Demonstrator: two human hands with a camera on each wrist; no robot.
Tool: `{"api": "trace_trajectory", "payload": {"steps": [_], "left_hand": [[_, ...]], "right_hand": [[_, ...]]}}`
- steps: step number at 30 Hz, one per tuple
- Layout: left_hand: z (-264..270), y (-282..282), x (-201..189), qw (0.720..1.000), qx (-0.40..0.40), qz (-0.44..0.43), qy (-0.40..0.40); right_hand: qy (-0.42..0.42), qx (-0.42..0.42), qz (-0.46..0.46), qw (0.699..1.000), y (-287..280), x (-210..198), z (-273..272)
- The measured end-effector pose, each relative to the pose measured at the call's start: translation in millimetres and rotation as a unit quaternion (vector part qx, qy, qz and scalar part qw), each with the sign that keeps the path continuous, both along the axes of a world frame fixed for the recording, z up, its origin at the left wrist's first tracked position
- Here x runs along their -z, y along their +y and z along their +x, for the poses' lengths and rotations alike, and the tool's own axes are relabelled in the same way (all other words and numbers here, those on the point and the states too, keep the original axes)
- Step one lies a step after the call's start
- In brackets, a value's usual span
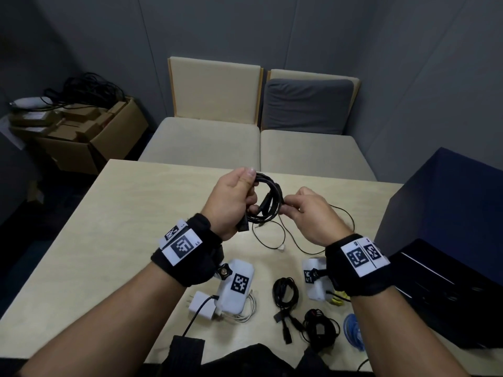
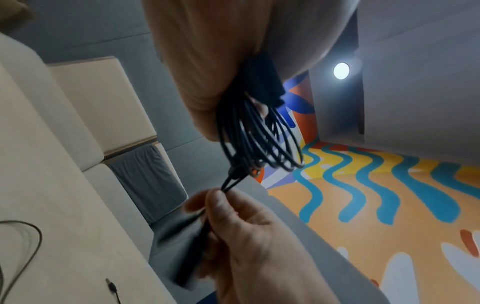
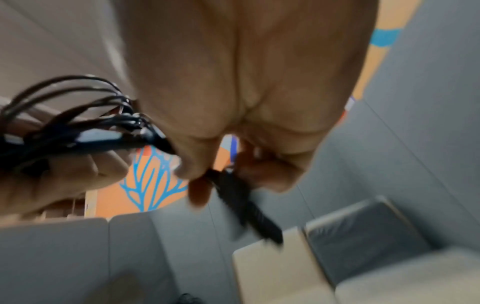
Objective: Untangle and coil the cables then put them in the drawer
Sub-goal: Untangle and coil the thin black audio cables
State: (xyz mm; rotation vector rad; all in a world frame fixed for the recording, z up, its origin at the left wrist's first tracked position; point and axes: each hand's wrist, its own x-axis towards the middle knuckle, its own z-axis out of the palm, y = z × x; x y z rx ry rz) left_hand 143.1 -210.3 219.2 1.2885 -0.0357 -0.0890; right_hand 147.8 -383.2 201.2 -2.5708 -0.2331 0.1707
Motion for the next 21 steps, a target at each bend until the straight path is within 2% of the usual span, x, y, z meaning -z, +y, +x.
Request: {"api": "trace_trajectory", "payload": {"steps": [2, 3, 6, 8, 9, 11, 14, 16, 21], "left_hand": [[0, -3, 0, 1.000, -0.001, -0.013, -0.001], [0, -2, -1, 1.000, -0.006, -0.016, -0.003], [0, -1, 0, 1.000, -0.016, -0.016, -0.002], [0, -1, 4, 1.000, -0.028, -0.010, 0.000], [0, -1, 6, 0.999, -0.036, -0.009, 0.001], [0, 0, 8, 0.999, -0.049, -0.007, 0.000], [0, 0, 8, 0.998, -0.064, 0.018, 0.001], [2, 1, 8, 0.996, -0.079, 0.043, -0.002], [4, -5, 10, 0.993, -0.102, 0.053, -0.001]], "right_hand": [[-0.007, 0.062, 0.161, 0.985, 6, 3, 2], [0.008, 0.097, 0.271, 0.958, 10, 4, 3], [0.086, 0.143, 0.532, 0.830, 23, 4, 3], [0.110, 0.150, 0.626, 0.757, 28, 1, 2], [0.118, 0.146, 0.649, 0.737, 31, 0, 2], [0.145, 0.118, 0.665, 0.723, 37, 2, 0], [0.175, 0.081, 0.654, 0.732, 42, 8, -5], [0.166, 0.082, 0.665, 0.724, 44, 10, -5], [0.146, 0.064, 0.739, 0.655, 52, 5, -8]]}}
